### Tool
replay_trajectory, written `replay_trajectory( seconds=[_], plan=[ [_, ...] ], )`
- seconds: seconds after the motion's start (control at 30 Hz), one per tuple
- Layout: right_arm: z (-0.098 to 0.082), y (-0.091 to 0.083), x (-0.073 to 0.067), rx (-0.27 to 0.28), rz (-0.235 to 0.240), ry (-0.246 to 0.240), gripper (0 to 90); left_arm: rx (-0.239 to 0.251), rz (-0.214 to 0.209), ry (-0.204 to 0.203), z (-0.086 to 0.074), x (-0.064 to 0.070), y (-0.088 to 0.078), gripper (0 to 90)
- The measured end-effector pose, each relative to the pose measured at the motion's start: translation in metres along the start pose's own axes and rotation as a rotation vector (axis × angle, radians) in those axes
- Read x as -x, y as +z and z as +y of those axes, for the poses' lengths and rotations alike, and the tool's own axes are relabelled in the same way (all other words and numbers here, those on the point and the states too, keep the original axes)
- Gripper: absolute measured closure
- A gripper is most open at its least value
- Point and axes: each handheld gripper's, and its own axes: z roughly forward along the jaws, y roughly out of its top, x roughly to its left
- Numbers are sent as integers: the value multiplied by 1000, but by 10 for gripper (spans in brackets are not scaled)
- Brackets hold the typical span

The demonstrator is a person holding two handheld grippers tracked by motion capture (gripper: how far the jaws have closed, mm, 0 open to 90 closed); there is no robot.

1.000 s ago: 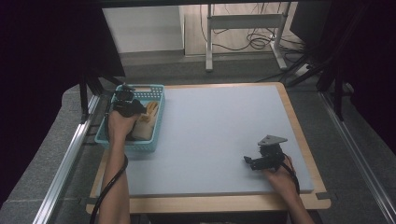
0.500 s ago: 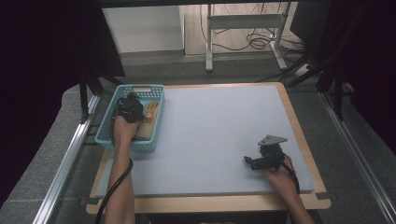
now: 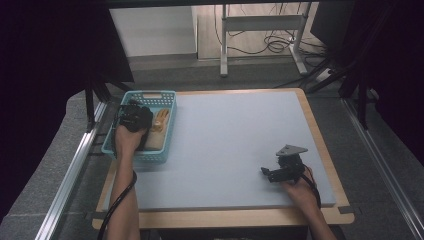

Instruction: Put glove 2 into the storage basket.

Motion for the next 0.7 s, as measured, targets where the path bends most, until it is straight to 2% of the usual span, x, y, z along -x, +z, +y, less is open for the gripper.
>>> replay_trajectory(
  seconds=[0.23,0.47,0.7],
  plan=[
    [0,0,0,0,-1,-1,79,55,-7,-6,0,-2,-13,478],
    [0,0,0,2,-3,-5,79,109,-42,-15,-2,-5,-30,430],
    [0,0,-1,3,-6,-8,79,143,-71,-5,-5,-5,-43,359]
  ],
)
